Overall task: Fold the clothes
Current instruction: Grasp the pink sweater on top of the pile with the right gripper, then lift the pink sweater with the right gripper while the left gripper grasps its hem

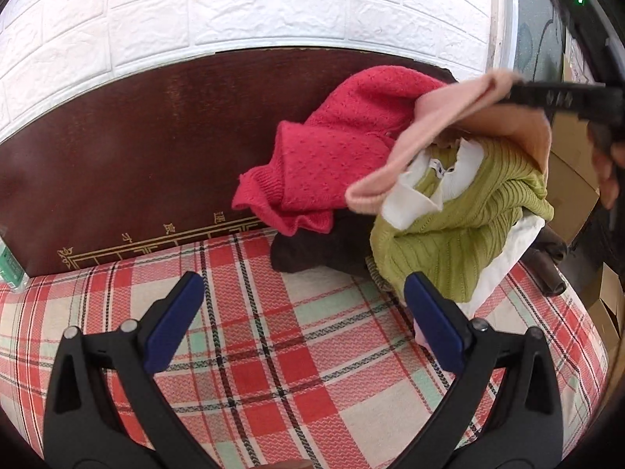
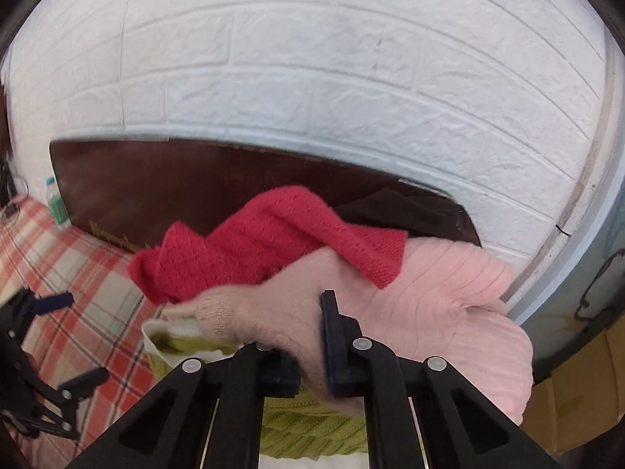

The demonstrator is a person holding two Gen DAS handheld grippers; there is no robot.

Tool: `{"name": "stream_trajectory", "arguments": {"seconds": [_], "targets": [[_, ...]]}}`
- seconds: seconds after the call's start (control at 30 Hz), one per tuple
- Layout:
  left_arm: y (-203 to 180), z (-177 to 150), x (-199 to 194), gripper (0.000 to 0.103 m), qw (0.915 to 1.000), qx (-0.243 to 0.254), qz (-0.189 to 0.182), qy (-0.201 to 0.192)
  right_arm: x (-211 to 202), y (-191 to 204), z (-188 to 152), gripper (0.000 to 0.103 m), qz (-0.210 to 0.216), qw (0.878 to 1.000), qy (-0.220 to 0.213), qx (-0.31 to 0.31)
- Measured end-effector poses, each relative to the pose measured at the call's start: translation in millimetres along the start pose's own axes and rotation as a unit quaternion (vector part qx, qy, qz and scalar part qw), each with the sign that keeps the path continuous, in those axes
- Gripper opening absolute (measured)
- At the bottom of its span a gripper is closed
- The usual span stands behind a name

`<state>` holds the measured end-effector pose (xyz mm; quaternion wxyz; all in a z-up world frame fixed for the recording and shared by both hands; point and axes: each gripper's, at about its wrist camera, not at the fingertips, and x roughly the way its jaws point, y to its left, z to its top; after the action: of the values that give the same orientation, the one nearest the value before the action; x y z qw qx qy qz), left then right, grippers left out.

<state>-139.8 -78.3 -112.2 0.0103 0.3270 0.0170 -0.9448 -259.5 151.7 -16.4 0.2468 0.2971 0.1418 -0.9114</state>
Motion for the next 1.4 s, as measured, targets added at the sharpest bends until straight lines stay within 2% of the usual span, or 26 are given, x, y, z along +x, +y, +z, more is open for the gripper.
{"name": "stream_trajectory", "arguments": {"seconds": [0.23,0.4,0.47,0.57,0.63,0.8,0.93,1.0,1.1,1.23,1.33,1.4], "targets": [[-3,9,-19,0.103,0.9997,0.003,-0.013,-0.02,-93,-3,63,0.006,-0.015,0.995,-0.095,0.027],[0,19,-48,0.103,0.9985,0.003,-0.024,-0.049,-145,1,111,0.006,-0.046,0.991,-0.123,0.031],[4,25,-63,0.103,0.9978,0.009,-0.021,-0.062,-172,0,124,0.006,-0.044,0.987,-0.147,0.04],[14,37,-84,0.103,0.996,0.014,-0.013,-0.087,-225,5,142,0.006,-0.032,0.978,-0.204,0.038],[23,45,-100,0.103,0.994,0.014,-0.007,-0.108,-262,12,152,0.006,-0.002,0.97,-0.24,0.038],[61,62,-155,0.103,0.985,0.006,-0.025,-0.171,-334,43,160,0.006,0.057,0.957,-0.283,0.014],[105,54,-207,0.103,0.9722,-0.015,-0.098,-0.212,-356,78,145,0.006,0.11,0.955,-0.276,-0.001],[123,39,-233,0.103,0.9615,-0.003,-0.143,-0.234,-362,99,132,0.006,0.143,0.952,-0.269,-0.014],[138,6,-263,0.103,0.9523,0.038,-0.187,-0.239,-363,135,111,0.006,0.191,0.947,-0.255,-0.034],[138,-47,-287,0.103,0.9396,0.108,-0.249,-0.209,-349,180,89,0.006,0.242,0.943,-0.222,-0.052],[129,-87,-294,0.102,0.9368,0.145,-0.267,-0.174,-335,208,73,0.006,0.273,0.94,-0.196,-0.054],[122,-110,-295,0.07,0.9412,0.158,-0.258,-0.151,-329,223,61,0.006,0.284,0.94,-0.182,-0.051]]}}
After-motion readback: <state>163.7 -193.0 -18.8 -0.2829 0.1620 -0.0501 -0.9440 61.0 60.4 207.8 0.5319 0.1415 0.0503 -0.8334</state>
